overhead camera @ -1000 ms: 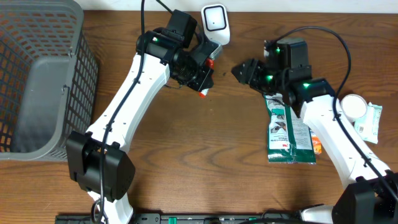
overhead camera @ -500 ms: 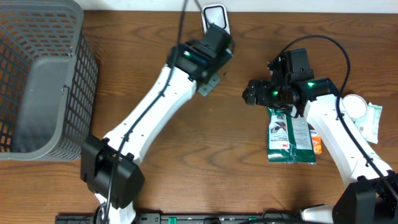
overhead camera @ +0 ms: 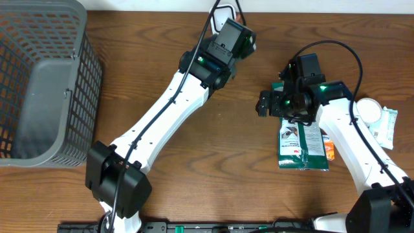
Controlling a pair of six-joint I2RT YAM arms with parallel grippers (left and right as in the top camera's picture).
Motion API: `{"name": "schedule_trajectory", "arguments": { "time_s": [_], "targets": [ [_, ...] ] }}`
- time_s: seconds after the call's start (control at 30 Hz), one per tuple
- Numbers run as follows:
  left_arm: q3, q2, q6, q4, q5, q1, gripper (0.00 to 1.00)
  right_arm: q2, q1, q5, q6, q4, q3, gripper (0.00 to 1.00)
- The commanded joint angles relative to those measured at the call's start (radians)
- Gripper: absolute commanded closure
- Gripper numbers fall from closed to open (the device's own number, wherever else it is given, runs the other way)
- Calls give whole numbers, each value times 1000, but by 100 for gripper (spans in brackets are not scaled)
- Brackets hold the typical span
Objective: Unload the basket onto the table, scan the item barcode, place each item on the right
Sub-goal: 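Hold the red stick's barcode in front of the white scanner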
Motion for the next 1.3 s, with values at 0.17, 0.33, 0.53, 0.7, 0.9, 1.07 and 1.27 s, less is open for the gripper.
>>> {"name": "schedule_trajectory", "arguments": {
  "time_s": [0.17, 0.33, 0.53, 0.7, 0.9, 1.07, 1.27],
  "targets": [
    [-2, -7, 305, 217, -102, 16, 93, -23, -10, 8, -19, -2, 2, 1],
    [-2, -6, 480, 302, -103, 27, 93, -23, -10, 8, -19, -2, 2, 1],
    [-2, 23, 639, 474, -173, 64, 93, -23, -10, 8, -19, -2, 2, 1],
    [-2, 79, 717, 549, -180, 91, 93, -23, -10, 8, -19, -2, 2, 1],
    [-2, 195, 830, 686, -234, 102, 93, -23, -10, 8, -19, -2, 2, 1],
    [-2, 313, 971, 861, -270, 112, 93, -23, -10, 8, -19, -2, 2, 1],
    [-2, 441, 1007, 976, -266, 137, 93, -23, -10, 8, -19, -1, 2, 1]
  ]
}}
